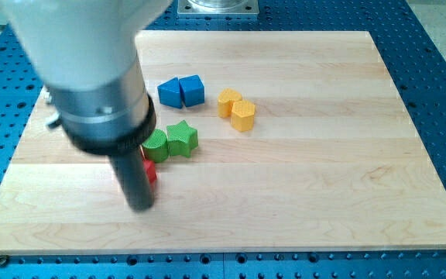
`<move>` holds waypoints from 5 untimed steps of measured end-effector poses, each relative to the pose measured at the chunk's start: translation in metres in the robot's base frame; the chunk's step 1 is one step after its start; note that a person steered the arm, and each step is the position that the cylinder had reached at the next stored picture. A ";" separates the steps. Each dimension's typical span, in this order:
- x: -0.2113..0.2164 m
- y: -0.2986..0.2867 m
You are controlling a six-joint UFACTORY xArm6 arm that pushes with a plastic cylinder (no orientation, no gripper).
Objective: Separate the red circle from the red star
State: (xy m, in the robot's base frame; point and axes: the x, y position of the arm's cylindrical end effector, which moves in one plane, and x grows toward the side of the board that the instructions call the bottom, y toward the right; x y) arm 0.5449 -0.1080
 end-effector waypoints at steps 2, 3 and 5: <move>0.003 0.006; -0.033 0.014; -0.031 0.005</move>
State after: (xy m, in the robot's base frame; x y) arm 0.5138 -0.1031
